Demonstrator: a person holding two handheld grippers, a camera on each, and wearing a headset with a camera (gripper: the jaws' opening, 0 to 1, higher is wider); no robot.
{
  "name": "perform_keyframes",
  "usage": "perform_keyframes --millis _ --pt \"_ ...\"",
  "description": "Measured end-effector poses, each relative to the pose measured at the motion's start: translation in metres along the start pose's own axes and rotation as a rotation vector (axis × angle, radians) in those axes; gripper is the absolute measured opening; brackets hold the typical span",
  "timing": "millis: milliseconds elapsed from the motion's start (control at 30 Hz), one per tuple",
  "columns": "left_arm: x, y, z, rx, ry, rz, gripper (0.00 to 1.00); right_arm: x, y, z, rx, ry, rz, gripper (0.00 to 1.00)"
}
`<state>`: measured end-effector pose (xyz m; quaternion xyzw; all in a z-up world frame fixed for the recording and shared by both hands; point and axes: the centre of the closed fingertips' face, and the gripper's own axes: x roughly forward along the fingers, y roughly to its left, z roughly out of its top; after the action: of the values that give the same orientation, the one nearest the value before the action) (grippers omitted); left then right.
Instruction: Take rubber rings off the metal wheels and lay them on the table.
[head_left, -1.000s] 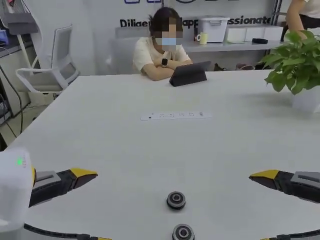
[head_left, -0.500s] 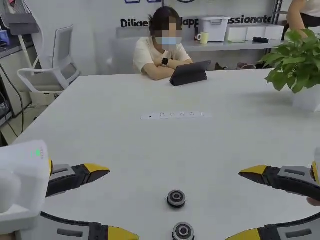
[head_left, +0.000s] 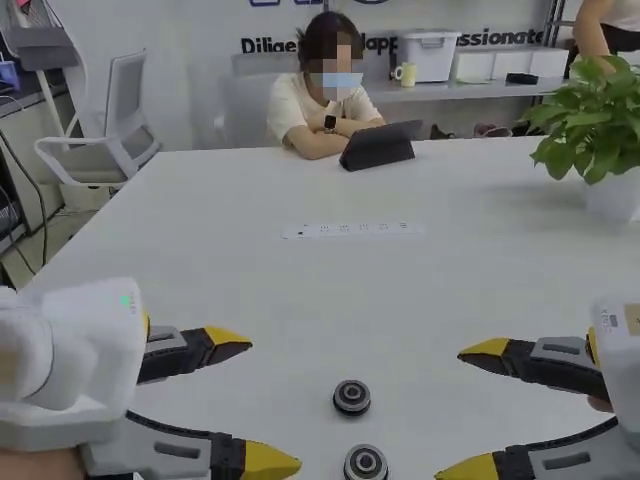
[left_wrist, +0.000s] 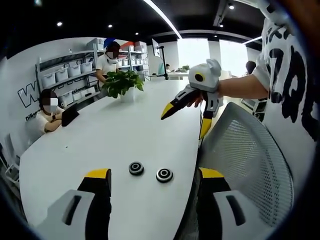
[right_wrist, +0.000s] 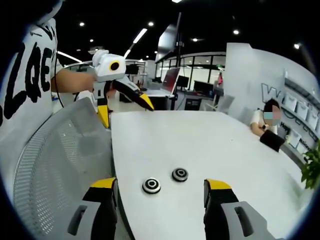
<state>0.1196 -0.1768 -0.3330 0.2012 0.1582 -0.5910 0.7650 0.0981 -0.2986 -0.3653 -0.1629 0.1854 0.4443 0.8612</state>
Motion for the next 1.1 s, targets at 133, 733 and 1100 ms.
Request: perform_keyframes --millis 133,733,1100 --pt "0.007 0.001 -0.003 0.006 0.013 -0.017 0.66 0.003 -0.001 -0.002 0.005 0.004 0.006 0.68" --pt "0.035 0.005 -0.019 0.004 0.053 -0.093 0.58 0.026 -0.002 -0.021 0.022 0.041 0.045 0.61" --pt "0.053 0.002 -0.035 0.005 0.099 -0.137 0.53 0.039 -0.006 -0.036 0.049 0.059 0.065 0.55"
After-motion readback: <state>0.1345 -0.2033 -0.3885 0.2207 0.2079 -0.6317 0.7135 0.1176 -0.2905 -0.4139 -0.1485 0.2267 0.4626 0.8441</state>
